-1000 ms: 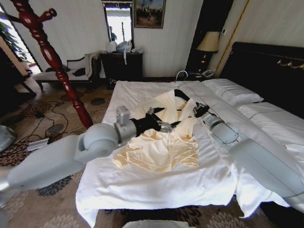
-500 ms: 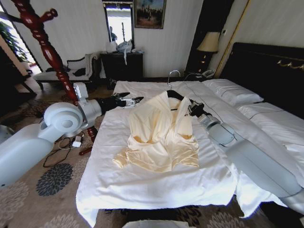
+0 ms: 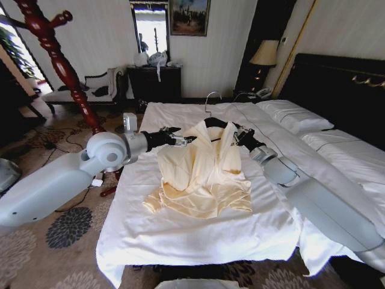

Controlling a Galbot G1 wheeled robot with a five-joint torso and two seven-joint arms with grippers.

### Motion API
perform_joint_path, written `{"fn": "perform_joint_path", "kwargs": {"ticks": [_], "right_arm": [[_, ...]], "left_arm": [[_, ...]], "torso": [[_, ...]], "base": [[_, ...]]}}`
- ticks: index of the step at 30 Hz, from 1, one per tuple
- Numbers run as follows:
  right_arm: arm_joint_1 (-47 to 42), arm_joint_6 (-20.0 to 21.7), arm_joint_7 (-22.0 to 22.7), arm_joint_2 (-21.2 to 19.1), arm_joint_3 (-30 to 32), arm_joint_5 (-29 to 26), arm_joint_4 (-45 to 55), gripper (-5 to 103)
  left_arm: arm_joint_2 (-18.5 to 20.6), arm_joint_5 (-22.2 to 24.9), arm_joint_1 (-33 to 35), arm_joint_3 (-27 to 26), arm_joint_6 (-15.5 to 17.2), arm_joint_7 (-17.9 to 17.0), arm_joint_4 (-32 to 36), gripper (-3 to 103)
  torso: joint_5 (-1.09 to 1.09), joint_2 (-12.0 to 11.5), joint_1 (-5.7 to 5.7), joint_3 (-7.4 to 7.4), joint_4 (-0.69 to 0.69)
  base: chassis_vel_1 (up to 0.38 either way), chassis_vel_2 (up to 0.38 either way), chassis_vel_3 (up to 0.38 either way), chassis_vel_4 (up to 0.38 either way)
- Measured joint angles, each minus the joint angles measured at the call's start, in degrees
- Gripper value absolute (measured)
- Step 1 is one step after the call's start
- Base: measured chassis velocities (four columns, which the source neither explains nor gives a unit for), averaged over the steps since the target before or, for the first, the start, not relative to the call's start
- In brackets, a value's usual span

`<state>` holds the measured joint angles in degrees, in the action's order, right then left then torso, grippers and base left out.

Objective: Pick up the clothes from the bed and hang them on the clothes hanger.

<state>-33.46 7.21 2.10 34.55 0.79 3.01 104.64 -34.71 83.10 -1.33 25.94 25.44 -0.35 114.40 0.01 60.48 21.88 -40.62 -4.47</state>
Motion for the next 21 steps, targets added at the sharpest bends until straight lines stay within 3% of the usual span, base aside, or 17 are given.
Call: {"fn": "perform_joint_path", "kwargs": {"ticks": [8, 11, 13, 16, 17, 20, 21], "right_arm": [[-0.1, 0.0, 0.0, 0.0, 0.0, 0.2, 0.3, 17], [-0.2, 0.0, 0.0, 0.0, 0.0, 0.2, 0.4, 17], [-0.3, 0.0, 0.0, 0.0, 0.0, 0.3, 0.4, 17], [-0.5, -0.1, 0.0, 0.0, 0.0, 0.5, 0.6, 17], [-0.5, -0.1, 0.0, 0.0, 0.0, 0.5, 0.6, 17], [-0.5, -0.1, 0.0, 0.0, -0.1, 0.5, 0.7, 17], [-0.5, -0.1, 0.0, -0.1, -0.1, 0.4, 0.8, 17]], "left_arm": [[-1.6, -0.4, -1.3, 3.0, 1.4, -0.5, -0.8, 81], [-2.5, -0.6, -1.5, 3.6, 1.0, -0.7, -1.6, 64], [-2.6, -0.5, -1.6, 3.7, 0.9, -0.7, -1.7, 64], [-2.8, -0.3, -1.9, 3.8, 0.8, -0.8, -1.7, 48], [-2.8, -0.3, -1.9, 3.8, 0.8, -0.8, -1.7, 48], [-2.8, 0.2, -1.8, 3.9, 1.0, -1.6, -1.4, 32], [-2.8, 0.2, -1.6, 3.9, 1.1, -1.7, -1.3, 32]], "torso": [[-0.01, 0.0, 0.00, 0.00, 0.02], [-0.01, 0.0, 0.00, 0.00, 0.00], [-0.01, 0.0, 0.00, 0.00, 0.00], [-0.01, 0.0, 0.00, 0.00, 0.01], [-0.01, 0.0, 0.00, 0.00, 0.01], [-0.01, 0.0, 0.00, 0.00, 0.01], [-0.01, 0.0, 0.00, 0.00, 0.01]], "base": [[0.000, 0.000, 0.000, 0.000], [0.000, 0.000, 0.000, 0.000], [0.000, 0.000, 0.000, 0.000], [0.000, 0.000, 0.000, 0.000], [0.000, 0.000, 0.000, 0.000], [0.000, 0.000, 0.000, 0.000], [0.000, 0.000, 0.000, 0.000]]}}
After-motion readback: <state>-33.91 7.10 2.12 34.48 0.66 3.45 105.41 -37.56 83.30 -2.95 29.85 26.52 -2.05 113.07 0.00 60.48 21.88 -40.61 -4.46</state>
